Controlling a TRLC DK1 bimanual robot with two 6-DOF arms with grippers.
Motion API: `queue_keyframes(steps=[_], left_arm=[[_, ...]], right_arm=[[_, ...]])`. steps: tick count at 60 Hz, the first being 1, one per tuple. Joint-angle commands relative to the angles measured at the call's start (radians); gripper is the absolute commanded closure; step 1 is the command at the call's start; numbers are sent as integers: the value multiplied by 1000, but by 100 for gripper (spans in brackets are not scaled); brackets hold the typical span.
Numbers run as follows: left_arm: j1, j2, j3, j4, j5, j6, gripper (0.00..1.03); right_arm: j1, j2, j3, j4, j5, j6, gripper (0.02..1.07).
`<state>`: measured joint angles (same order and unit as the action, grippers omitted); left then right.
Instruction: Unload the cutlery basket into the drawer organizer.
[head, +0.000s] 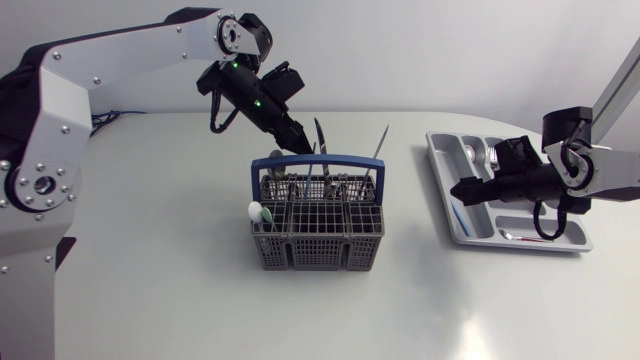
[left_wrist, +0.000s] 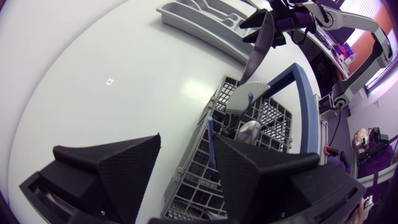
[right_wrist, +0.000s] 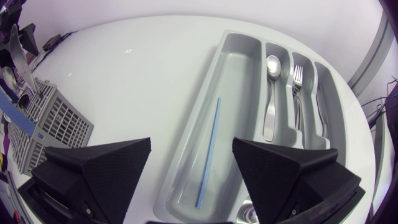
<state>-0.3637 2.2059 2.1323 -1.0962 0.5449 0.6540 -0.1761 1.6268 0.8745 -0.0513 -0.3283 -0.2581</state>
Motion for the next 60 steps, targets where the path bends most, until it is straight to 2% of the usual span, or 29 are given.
queue_keyframes(steps=[1,13,19,30,33,36,60], left_arm=[[-15,-58,-68,41,-2,-27,31],[-27,-78,-110,61,-2,-30,31],[-32,-84,-126,76,-2,-34,39],[-35,-95,-141,88,-11,-40,66],[-35,-97,-143,90,-13,-48,79],[-35,-100,-150,98,-13,-53,86],[-41,-190,-233,125,-13,-51,89]], right_arm=[[9,-15,-29,4,2,-7,13],[15,-21,-34,4,3,-12,13],[15,-22,-37,4,3,-15,13],[15,-31,-45,4,3,-24,13],[17,-35,-46,4,3,-26,13],[18,-38,-48,4,3,-27,13],[33,-68,-66,2,3,-29,13]])
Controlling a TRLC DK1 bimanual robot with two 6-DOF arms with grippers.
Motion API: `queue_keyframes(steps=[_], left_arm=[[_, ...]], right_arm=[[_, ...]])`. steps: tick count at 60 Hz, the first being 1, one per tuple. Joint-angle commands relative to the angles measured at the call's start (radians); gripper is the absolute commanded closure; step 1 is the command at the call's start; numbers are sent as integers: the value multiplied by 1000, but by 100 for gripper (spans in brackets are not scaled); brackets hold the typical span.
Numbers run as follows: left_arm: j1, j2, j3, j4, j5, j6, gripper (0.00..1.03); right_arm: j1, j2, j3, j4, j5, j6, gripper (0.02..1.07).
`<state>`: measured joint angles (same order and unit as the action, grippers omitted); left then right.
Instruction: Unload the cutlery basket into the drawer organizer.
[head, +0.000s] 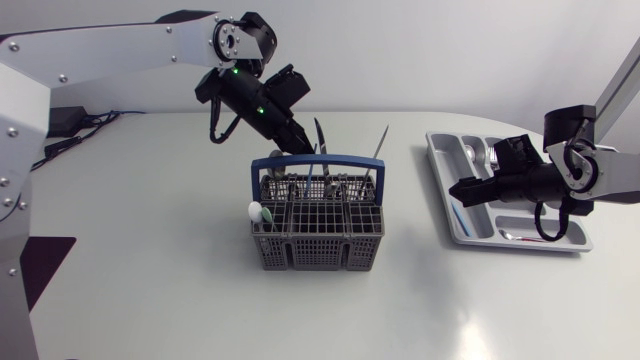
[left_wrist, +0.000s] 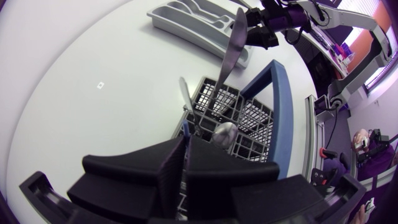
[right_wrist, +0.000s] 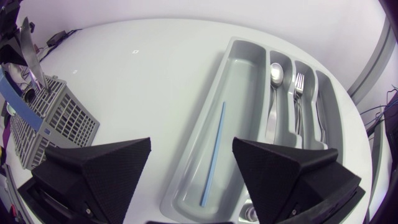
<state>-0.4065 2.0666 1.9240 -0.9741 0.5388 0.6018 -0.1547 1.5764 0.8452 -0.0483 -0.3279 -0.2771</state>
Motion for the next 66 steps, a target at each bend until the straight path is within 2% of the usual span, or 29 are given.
queue_keyframes(steps=[1,21,29,51,58,66], left_arm=[[1,-57,-30,5,-7,1,89],[23,-191,-103,64,-7,-8,89],[29,-243,-138,110,-11,-10,89],[63,-401,-146,153,-11,-19,89],[69,-457,-143,172,-11,-31,88],[69,-533,-143,213,-10,-89,88]], right_arm=[[14,-19,-37,-1,3,-10,13],[35,-58,-52,-1,3,-14,13],[44,-110,-72,-10,-5,-24,13],[90,-286,-136,-12,-11,-51,13],[113,-388,-163,-18,-57,-70,13],[144,-566,-209,-47,-165,-106,12]])
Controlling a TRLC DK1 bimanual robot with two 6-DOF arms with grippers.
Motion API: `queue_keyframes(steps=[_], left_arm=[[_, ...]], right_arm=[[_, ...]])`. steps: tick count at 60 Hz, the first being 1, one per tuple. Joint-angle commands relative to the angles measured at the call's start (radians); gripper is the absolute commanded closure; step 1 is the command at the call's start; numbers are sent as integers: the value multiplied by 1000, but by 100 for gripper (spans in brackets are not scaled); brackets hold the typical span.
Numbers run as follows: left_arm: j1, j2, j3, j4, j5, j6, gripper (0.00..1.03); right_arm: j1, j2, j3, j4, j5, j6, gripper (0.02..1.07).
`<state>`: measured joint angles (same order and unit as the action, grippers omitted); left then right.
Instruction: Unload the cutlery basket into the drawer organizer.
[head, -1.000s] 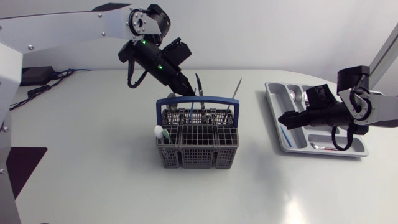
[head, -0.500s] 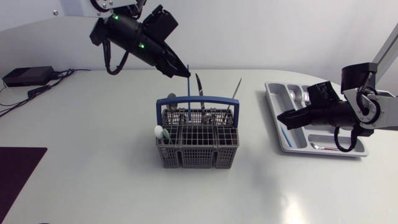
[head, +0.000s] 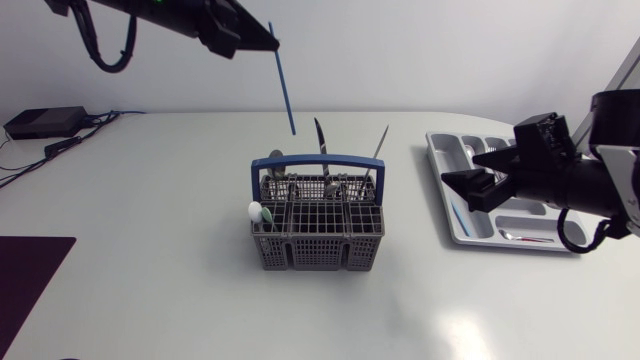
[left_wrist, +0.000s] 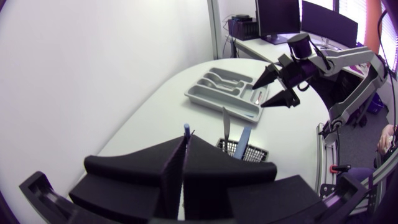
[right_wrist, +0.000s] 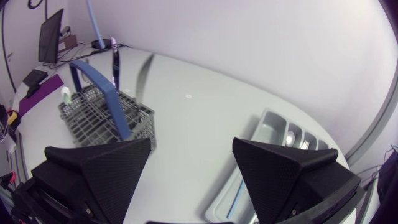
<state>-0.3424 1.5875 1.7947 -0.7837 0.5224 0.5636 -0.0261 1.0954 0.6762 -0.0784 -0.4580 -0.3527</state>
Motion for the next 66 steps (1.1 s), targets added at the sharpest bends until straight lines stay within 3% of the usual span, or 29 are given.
queue_keyframes(steps=[1,10,18,41,52,66], left_arm=[[5,-66,-14,38,7,-79,88],[-18,-96,-17,43,45,-159,88],[-83,-116,-63,29,59,-189,88],[-254,-113,-195,64,96,-268,88],[-328,-115,-244,93,117,-297,88],[-369,-109,-273,124,122,-317,88]], right_arm=[[22,-111,-44,-24,-48,-34,12],[61,-227,-56,-84,-139,-42,12],[97,-266,-61,-147,-220,-62,12],[252,-298,-49,-179,-214,-48,13],[298,-262,-23,-173,-212,-12,22],[334,-227,-1,-169,-214,17,34]])
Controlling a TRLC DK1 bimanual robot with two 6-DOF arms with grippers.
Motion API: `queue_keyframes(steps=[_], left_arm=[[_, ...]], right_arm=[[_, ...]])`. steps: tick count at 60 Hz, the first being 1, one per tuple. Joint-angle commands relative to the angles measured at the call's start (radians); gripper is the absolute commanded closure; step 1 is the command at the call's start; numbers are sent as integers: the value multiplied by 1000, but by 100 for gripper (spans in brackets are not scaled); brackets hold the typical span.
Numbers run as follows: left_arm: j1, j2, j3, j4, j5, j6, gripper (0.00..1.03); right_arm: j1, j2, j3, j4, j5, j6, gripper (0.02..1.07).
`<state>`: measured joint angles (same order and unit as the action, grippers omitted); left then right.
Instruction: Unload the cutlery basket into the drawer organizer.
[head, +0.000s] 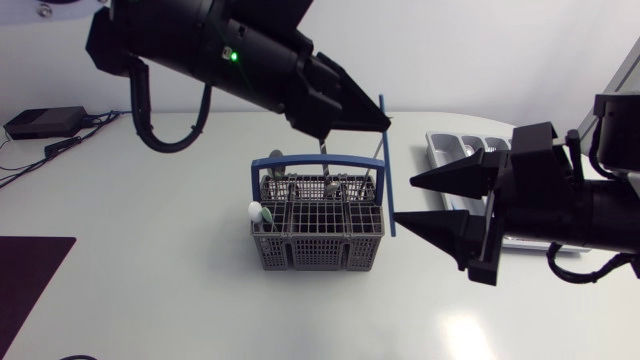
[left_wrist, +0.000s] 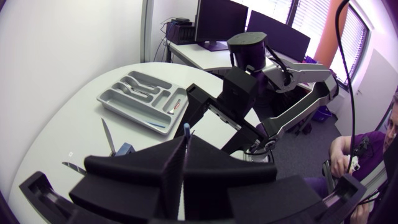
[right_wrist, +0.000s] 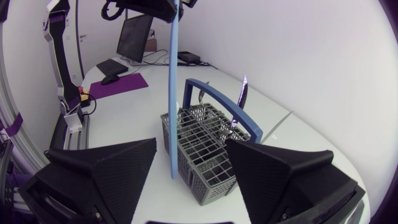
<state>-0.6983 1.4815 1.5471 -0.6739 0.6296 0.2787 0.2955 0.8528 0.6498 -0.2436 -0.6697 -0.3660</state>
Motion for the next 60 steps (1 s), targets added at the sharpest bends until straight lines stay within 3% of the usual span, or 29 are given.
queue_keyframes(steps=[1,11,21,33,56,60], left_arm=[[-15,-1,-25,14,15,-32,88],[-18,2,-25,22,13,-33,88],[-23,2,-33,51,13,-53,89],[-24,7,-41,57,13,-53,88],[-9,5,-38,57,13,-44,88],[-7,3,-28,57,13,-47,80]], right_arm=[[14,19,27,-3,-2,30,35],[33,19,24,-3,-2,41,56],[50,17,22,-10,-2,41,66],[63,11,22,-16,1,41,96],[71,-32,19,-85,4,29,102],[71,-35,19,-97,5,24,102]])
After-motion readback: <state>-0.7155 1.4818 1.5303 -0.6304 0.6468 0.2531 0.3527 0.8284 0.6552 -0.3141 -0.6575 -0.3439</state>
